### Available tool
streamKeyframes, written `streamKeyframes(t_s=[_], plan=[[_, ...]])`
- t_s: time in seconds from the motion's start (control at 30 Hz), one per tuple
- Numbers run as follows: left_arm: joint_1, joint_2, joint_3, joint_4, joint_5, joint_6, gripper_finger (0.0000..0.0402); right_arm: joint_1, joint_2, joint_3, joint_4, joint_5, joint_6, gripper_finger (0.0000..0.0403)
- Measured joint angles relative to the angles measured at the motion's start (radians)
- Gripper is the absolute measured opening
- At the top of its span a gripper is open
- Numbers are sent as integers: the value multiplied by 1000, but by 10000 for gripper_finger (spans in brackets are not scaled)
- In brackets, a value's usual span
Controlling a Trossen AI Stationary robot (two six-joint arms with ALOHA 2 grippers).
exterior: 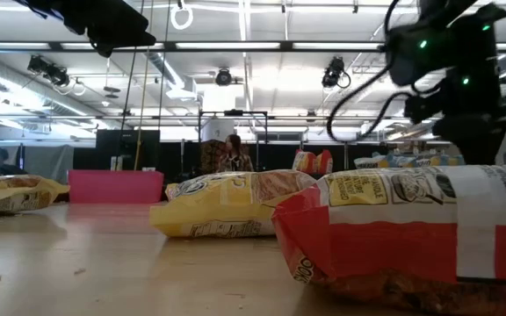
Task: Sort Maruchan noodles
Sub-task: Put the red noodle pack into the blue bin
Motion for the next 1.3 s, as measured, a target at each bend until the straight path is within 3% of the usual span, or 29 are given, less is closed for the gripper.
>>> streamKeyframes(t_s=[0.17,0.33,0.43,0.7,0.83,1.03,1.17,1.3], plan=[[0,0,0,4,16,-19,189,-74,106,0,60,-23,-85,217],[0,0,0,5,23,-19,189,-88,166,18,241,-84,-159,217],[0,0,0,5,24,-20,189,-61,174,81,379,-109,-177,217],[-1,1,0,8,52,-18,189,49,79,172,452,-53,-179,217],[-1,52,0,24,52,-19,189,101,11,88,473,-8,-145,217],[-1,237,0,202,52,-17,189,137,-125,-128,712,28,-95,217],[-1,391,0,369,52,8,189,59,-215,-272,941,72,-91,218],[-1,495,0,492,45,34,189,-88,-227,-366,1103,-48,-165,231]])
